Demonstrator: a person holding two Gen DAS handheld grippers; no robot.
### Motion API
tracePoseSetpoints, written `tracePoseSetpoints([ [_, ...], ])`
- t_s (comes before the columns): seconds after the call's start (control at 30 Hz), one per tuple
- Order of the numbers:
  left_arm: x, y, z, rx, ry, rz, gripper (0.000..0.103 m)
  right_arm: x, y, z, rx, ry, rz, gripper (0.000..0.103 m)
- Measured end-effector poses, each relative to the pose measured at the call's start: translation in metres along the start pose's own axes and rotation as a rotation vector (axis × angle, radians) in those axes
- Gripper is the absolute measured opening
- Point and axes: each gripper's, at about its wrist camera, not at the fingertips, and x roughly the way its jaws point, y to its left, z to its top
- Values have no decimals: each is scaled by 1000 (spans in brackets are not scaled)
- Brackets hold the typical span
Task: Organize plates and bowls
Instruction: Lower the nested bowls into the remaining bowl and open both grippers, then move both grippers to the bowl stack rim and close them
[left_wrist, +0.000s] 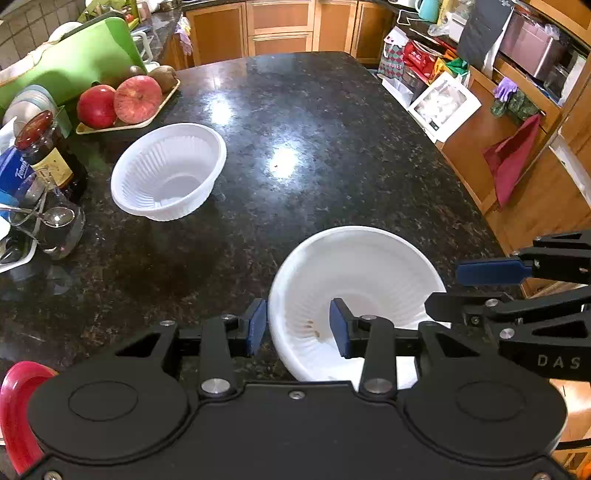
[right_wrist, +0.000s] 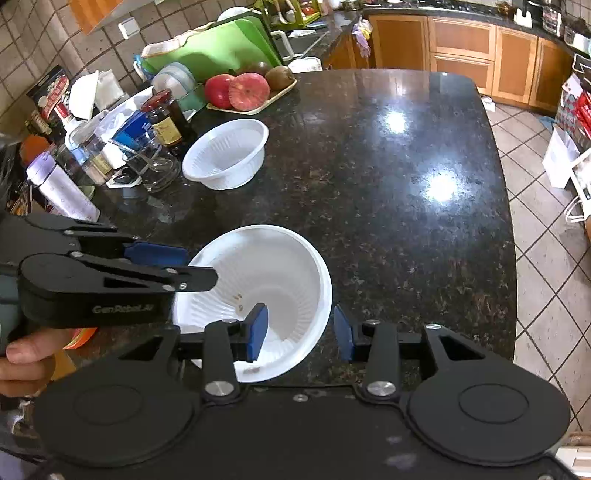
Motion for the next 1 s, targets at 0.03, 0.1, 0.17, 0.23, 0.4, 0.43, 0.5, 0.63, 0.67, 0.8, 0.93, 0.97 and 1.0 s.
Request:
tracePoseSetpoints([
  [0.03,-1,1,0,-3,-2,-1,48,0,0,0,1,-2,-4,42],
  [0.1,-4,2,0,-7,-10,-3,48,-2,-1,1,-2,-13,-12,42],
  [0.17,-8,3,1,-12,-35,6,48,-5,-1,3,-10,-38,-22,45],
  [0.23,-13,6,1,-18,-69,23,48,-9,1,4,-23,-72,-32,46],
  [0.4,-28,15,3,-48,-156,70,52,-23,9,7,-73,-190,-61,58],
  [0.43,-31,18,3,-61,-172,78,54,-26,12,7,-80,-225,-70,59],
  [0.5,-37,25,5,-87,-203,96,55,-32,17,8,-92,-293,-81,64],
  [0.63,-42,40,10,-133,-243,143,61,-40,26,14,-103,-365,-44,67],
  [0.67,-43,45,11,-147,-250,153,61,-41,30,16,-112,-368,-32,68],
  [0.8,-46,67,14,-203,-259,186,61,-44,46,27,-169,-393,-13,68],
  [0.93,-51,87,16,-250,-271,213,61,-44,63,42,-204,-403,15,69],
  [0.97,-52,90,16,-254,-276,219,61,-43,66,47,-202,-398,23,69],
  [1.0,-52,93,16,-256,-280,226,61,-41,69,54,-194,-389,32,69],
])
